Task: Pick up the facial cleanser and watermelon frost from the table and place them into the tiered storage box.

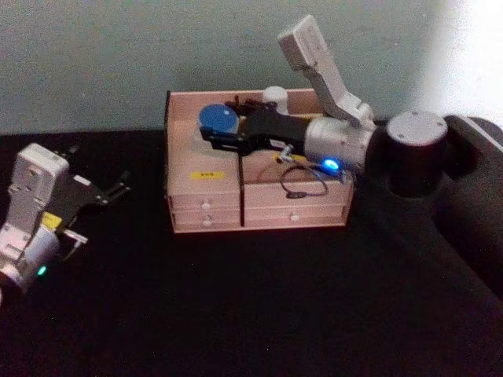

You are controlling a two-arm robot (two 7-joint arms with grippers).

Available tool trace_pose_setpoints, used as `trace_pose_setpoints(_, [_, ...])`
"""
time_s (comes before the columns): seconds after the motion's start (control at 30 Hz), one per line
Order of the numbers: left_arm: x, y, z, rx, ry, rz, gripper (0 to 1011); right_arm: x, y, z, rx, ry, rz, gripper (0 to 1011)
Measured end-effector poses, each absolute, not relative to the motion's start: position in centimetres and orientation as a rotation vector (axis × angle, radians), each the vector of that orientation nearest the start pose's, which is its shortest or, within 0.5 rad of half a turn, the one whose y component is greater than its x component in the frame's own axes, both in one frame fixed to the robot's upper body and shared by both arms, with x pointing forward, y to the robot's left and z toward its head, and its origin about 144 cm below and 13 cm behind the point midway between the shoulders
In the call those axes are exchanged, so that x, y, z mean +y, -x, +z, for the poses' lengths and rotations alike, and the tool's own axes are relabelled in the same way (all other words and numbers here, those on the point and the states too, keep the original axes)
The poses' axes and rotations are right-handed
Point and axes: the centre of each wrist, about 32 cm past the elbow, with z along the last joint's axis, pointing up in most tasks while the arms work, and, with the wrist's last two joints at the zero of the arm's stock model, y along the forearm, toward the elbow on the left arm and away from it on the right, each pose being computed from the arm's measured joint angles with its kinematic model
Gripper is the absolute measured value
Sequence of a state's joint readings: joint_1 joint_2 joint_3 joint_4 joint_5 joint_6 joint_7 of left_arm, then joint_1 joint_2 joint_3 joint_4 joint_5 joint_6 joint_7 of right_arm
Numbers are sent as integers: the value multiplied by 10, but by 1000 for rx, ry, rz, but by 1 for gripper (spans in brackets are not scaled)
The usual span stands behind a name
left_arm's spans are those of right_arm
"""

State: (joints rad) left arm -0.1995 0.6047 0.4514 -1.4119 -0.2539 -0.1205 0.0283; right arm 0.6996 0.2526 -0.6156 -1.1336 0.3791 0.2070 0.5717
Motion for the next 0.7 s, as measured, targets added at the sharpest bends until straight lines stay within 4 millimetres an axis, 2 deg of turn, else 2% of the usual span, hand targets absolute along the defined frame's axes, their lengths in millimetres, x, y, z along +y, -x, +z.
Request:
trace_pose_setpoints(0.4, [310, -489, 1140, -285, -305, 1248, 1001, -152, -639, 1230, 33, 283, -607, 712])
trace_pose_setpoints(0.7, [310, -489, 1140, -285, -305, 1248, 1001, -148, -647, 1223, 53, 302, -613, 712])
